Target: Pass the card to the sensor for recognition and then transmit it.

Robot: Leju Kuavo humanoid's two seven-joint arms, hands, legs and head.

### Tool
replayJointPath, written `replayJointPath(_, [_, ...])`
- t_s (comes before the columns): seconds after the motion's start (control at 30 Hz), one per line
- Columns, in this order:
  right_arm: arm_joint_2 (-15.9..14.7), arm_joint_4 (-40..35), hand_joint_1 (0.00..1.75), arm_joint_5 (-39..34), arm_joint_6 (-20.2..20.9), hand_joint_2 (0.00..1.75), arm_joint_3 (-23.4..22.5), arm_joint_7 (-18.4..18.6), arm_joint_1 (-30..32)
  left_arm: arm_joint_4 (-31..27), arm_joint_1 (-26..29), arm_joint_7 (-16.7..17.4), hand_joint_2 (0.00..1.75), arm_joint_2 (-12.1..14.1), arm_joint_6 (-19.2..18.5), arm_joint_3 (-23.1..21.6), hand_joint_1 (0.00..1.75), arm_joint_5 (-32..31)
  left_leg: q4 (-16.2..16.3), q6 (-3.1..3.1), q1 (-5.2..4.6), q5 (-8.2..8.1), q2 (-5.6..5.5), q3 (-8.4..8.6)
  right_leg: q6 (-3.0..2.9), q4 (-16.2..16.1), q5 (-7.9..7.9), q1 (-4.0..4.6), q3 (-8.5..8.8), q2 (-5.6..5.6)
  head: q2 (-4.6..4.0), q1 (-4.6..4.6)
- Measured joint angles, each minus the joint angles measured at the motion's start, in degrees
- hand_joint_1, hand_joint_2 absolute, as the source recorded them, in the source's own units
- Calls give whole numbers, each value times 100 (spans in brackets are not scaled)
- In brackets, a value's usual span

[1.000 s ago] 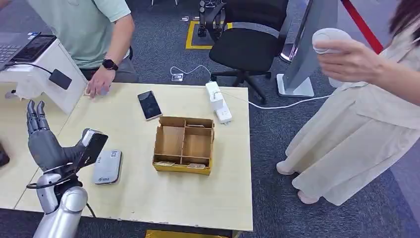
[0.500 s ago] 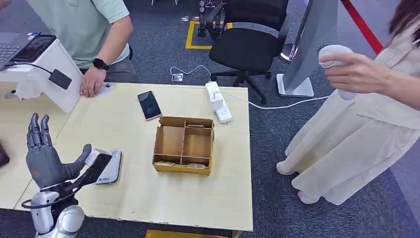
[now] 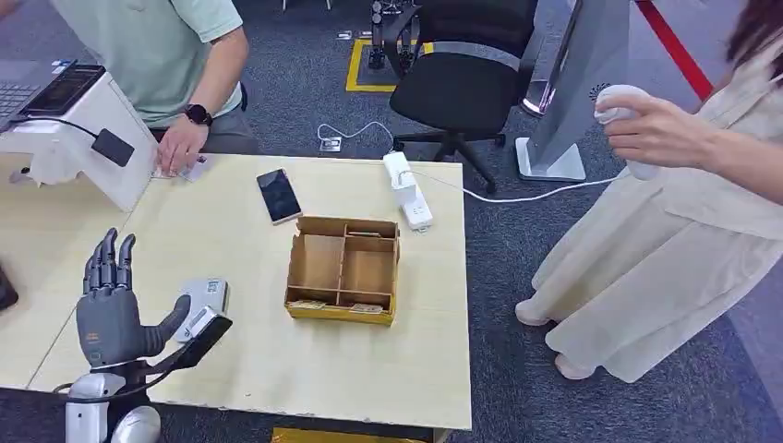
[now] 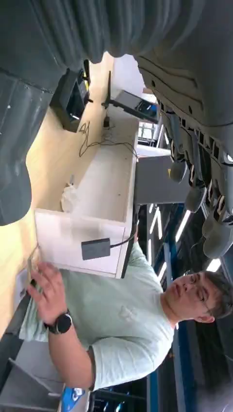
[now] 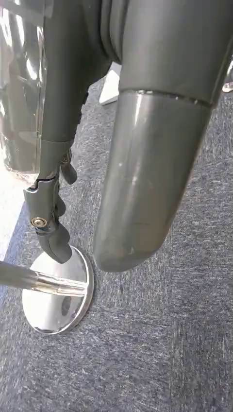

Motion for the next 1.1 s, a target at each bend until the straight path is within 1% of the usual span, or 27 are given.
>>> replayJointPath(0.13, [2, 0, 0, -2, 0, 0, -9, -9, -2, 4, 0, 63, 175, 0, -72, -194, 0, -72, 0, 0, -1, 0, 0, 0, 0, 0, 0, 0, 0, 0, 0, -2])
replayJointPath(0.37, [2, 0, 0, 2, 2, 0, -31, -52, -3, 33, -4, 79, 175, 2, -94, -468, 0, -197, 0, 0, -1, 0, 0, 0, 0, -1, 0, 0, 0, 0, 0, 0])
replayJointPath(0.47, [2, 0, 0, 4, 7, 0, -31, -59, -5, 76, -7, 142, 175, 2, -94, -560, 0, -295, 0, 0, 0, 0, 0, 1, 0, 0, 0, 0, -1, 1, 0, 0])
replayJointPath(0.83, [0, 2, 0, 44, 9, 0, -35, -83, -32, 356, -142, 208, 175, 52, -217, -892, 0, -787, 0, 0, -1, 0, 0, 1, 0, -1, 0, -1, 0, 0, 2, 0])
replayJointPath(1.0, [0, 2, 0, 54, 9, 0, -35, -85, -35, 503, -231, 258, 175, 76, -225, -988, 0, -833, 1, 0, -1, 0, 0, 1, 0, -1, 0, -1, 0, 0, 0, 0])
replayJointPath(1.1, [0, 4, 0, 81, 7, 0, -35, -85, -44, 632, -302, 262, 175, 83, -311, -1108, 0, -938, 1, 0, -1, 0, 0, 1, 0, -1, 0, -1, 0, 0, 2, 0])
